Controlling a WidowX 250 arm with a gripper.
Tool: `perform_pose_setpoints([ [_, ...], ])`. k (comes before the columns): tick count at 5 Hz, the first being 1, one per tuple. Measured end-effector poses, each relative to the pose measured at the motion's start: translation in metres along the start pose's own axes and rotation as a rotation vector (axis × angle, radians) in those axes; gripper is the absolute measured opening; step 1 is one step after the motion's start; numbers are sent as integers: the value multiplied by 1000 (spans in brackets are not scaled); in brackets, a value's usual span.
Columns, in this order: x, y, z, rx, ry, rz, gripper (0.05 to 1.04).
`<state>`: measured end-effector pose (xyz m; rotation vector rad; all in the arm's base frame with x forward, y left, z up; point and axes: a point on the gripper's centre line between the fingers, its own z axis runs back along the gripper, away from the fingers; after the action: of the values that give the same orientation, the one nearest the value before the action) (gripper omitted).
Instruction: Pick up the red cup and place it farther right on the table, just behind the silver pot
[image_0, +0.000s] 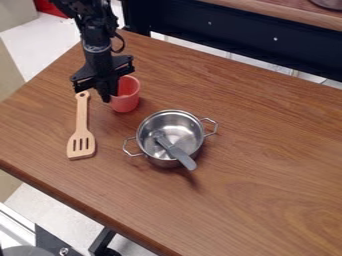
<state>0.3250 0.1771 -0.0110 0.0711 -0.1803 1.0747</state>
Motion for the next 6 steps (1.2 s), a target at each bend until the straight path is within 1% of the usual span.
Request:
perform_pose_setpoints([
  [1, -3, -6, 0, -35, 16, -10, 56],
  [2, 3, -27, 14, -100, 40, -43, 56],
  [3, 1, -53, 24, -174, 45, -81, 56],
  [5, -26, -93, 22, -151, 75, -103, 56],
  [6, -37, -106, 16, -129, 95, -113, 56],
])
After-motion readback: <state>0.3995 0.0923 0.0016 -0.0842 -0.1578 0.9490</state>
